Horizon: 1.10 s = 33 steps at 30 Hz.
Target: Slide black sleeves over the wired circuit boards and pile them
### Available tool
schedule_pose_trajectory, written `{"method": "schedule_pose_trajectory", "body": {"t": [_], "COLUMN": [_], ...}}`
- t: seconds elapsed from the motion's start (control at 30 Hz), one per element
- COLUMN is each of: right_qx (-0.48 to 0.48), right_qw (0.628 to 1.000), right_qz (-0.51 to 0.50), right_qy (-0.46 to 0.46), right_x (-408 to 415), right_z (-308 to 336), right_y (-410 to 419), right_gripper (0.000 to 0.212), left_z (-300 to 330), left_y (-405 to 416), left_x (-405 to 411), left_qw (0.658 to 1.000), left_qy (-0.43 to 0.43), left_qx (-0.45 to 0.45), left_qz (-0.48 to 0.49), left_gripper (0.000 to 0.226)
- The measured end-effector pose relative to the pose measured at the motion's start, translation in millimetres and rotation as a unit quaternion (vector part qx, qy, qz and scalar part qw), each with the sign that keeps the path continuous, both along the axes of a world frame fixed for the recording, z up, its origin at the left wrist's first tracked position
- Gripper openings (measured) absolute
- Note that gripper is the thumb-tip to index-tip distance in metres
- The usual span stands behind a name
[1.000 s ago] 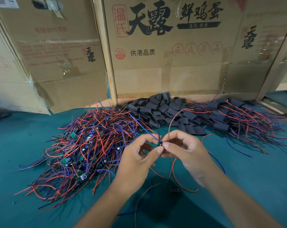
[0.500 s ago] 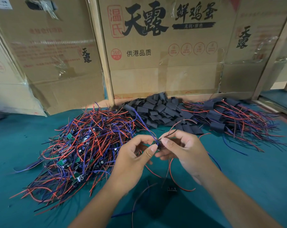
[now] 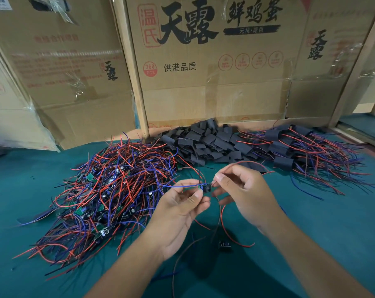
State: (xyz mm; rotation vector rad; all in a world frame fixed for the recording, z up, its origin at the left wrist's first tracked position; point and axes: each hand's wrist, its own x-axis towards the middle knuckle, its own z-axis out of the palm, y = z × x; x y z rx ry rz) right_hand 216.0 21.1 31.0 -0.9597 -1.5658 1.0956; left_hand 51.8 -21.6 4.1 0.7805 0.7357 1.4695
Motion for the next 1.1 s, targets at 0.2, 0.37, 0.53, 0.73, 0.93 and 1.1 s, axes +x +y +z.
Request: {"method": "schedule_pose_trajectory", "body": {"t": [0.2, 0.37, 0.53, 0.73, 0.93, 1.1], "right_qx": [-0.228, 0.149, 0.251, 0.293, 0.274, 0.240], "right_qw": [0.973, 0.974, 0.938, 0.921, 0.922, 0.921], "right_qz": [0.004, -0.045, -0.036, -0.061, -0.034, -0.041], "right_qy": [0.031, -0.167, -0.235, -0.249, -0.271, -0.305], "right_x": [8.1, 7.9, -1.6, -2.2, -0.9, 2.8], "right_z": [0.5, 1.6, -2.8, -5.6, -4.9, -3.1], "right_y": [3.6, -1.0, -7.0, -5.3, -4.5, -4.9], "right_gripper": [0.025, 0.009, 0.011, 0.014, 0.011, 0.023], "left_z": [3.3, 3.4, -3.2, -5.8, -5.1, -3.4], "left_y": [2.7, 2.4, 1.8, 2.0, -2.1, -4.1], "left_x": [-0.3, -0.1, 2.6, 4.1, 8.4, 6.8], "left_qw": [0.977, 0.963, 0.946, 0.941, 0.954, 0.869], "left_qy": [0.149, 0.203, 0.287, 0.309, 0.281, 0.473], "left_qx": [0.090, 0.108, 0.111, 0.104, 0.078, 0.107], "left_qz": [0.120, 0.141, 0.101, 0.085, 0.067, 0.096], "left_gripper": [0.021, 0.026, 0.035, 0.035, 0.035, 0.060]}}
